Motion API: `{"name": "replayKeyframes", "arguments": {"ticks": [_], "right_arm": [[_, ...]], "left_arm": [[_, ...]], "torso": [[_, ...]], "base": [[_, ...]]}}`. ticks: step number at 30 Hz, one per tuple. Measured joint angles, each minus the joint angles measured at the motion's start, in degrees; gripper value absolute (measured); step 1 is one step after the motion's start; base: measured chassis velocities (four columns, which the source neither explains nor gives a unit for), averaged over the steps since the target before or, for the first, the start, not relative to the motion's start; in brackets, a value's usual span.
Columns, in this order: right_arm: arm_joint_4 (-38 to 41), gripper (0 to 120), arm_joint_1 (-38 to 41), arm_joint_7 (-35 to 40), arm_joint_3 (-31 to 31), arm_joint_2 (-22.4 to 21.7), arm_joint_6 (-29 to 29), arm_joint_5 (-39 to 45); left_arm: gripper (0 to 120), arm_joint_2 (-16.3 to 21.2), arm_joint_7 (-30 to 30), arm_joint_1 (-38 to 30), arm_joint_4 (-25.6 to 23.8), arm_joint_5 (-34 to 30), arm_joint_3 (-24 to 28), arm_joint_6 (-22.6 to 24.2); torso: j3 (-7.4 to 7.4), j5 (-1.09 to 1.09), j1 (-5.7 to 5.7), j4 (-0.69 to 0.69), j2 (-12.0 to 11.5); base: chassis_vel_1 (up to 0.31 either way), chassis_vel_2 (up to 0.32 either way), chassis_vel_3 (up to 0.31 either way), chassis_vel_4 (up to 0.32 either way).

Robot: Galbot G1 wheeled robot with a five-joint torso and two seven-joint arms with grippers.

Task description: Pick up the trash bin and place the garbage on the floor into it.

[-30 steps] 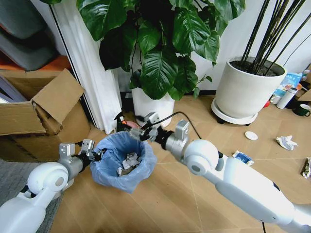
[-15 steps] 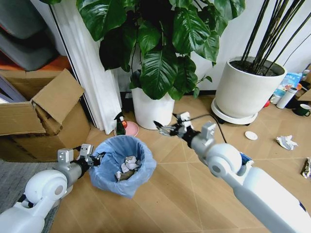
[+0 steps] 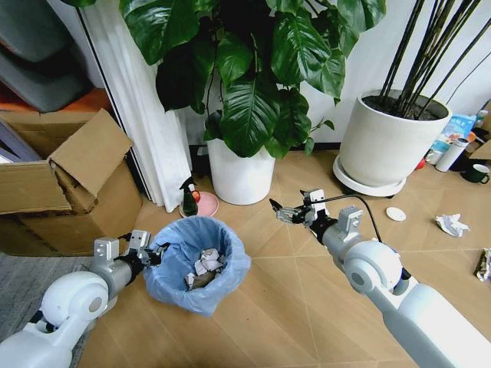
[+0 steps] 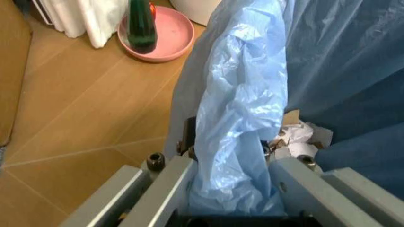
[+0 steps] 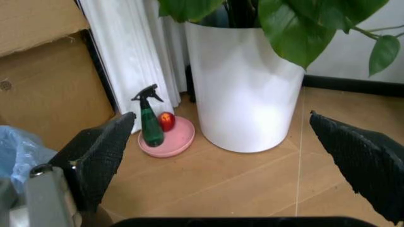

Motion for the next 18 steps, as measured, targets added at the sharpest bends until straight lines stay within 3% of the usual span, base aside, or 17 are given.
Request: {"name": "replayKeyframes", "arguments": {"ticks": [7, 18], "right_arm": [[-0.9, 100, 0.4, -0.1, -0.7, 0.6, 0.1, 0.0], [-1.2, 100, 0.5, -0.1, -1.5, 0.9, 0.2, 0.0]], "left_arm": [[1, 0.3, 0.3, 0.0, 0.0, 0.0, 0.0, 0.0], [1, 0.4, 1.0, 0.2, 0.0, 0.1, 0.0, -0.1]], "torso": [[0.00, 0.00, 0.00, 0.00, 0.0], [0.01, 0.02, 0.01, -0.02, 0.0]], "base": [[-0.110, -0.127, 0.127, 0.123], [-0.235, -0.229, 0.217, 0.215]]}}
